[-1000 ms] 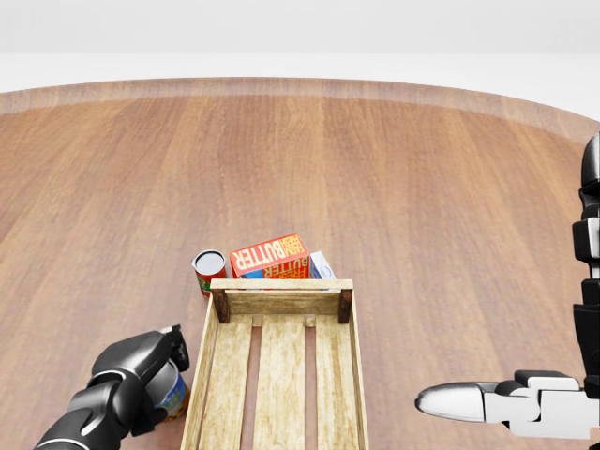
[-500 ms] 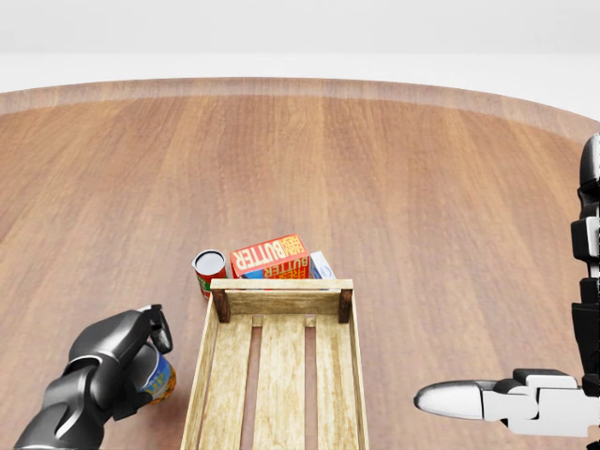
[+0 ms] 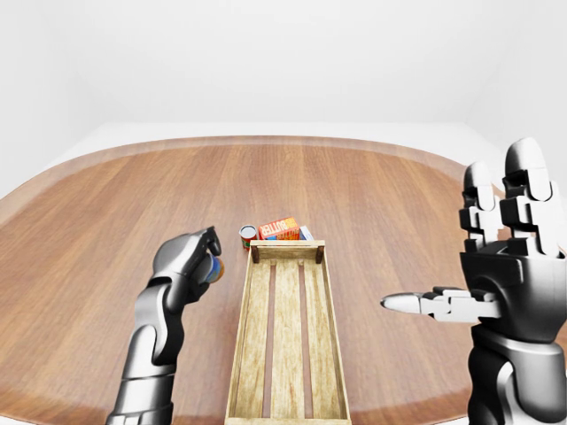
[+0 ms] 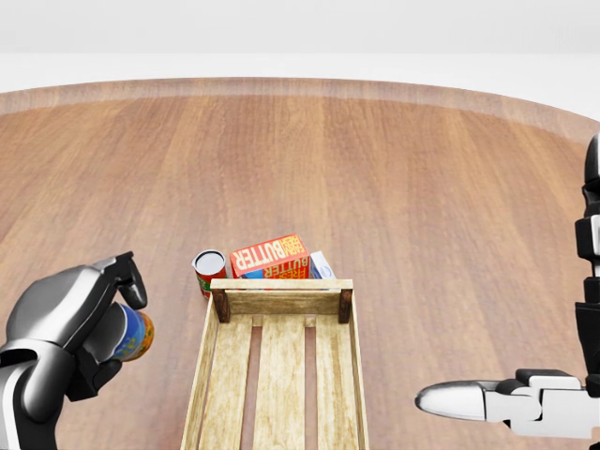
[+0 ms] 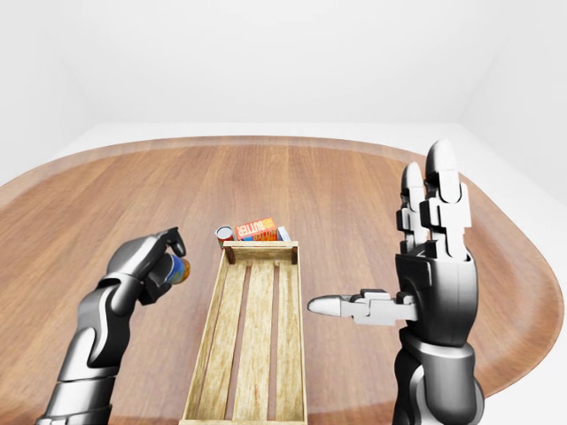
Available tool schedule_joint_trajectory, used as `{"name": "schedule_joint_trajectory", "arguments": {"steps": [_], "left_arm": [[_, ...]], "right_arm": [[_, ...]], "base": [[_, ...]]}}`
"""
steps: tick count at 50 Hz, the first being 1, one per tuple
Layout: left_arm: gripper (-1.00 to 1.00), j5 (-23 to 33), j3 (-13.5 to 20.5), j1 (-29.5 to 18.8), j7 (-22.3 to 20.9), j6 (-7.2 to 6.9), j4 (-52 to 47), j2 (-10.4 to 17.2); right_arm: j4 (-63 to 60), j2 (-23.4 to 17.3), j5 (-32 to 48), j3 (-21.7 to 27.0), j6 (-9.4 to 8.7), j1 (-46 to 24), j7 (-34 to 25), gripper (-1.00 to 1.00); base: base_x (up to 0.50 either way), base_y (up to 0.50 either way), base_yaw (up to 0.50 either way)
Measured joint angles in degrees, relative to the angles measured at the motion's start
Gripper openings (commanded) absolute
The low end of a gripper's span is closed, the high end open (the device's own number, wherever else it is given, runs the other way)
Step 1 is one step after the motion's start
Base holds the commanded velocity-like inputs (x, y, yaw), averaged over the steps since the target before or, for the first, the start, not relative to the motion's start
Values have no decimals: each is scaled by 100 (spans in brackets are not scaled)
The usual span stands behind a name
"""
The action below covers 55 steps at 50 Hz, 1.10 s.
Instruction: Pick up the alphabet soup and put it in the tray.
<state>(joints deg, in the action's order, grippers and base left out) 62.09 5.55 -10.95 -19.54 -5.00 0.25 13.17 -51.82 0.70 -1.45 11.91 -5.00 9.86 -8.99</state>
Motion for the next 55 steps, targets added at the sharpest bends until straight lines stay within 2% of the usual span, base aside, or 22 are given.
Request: {"name": "schedule_joint_trajectory", "arguments": {"steps": [10, 17, 26, 43, 55], "left_arm": [[-100, 297, -75, 574, -563, 4, -1365, -304], [-100, 650, -391, 956, -854, 54, -2096, -601], [-100, 1197, -967, 1297, -1048, 117, -2617, -929], [-100, 1896, -1851, 1456, -1104, 47, -2721, -1262], [-100, 2057, -2170, 1151, -822, 0, -1833, -1439]], "right_arm": [[-18, 4, -12, 15, 0, 3, 0, 100], [-24, 5, -29, 39, 0, 2, -5, 100], [-26, 8, -29, 40, 0, 6, -7, 100], [-53, 13, -39, 62, 0, 16, -17, 100], [-85, 13, -66, 107, 0, 4, -31, 100]], "base": [[0, 0, 0], [0, 0, 0], [0, 0, 0], [0, 0, 0], [0, 0, 0]]}}
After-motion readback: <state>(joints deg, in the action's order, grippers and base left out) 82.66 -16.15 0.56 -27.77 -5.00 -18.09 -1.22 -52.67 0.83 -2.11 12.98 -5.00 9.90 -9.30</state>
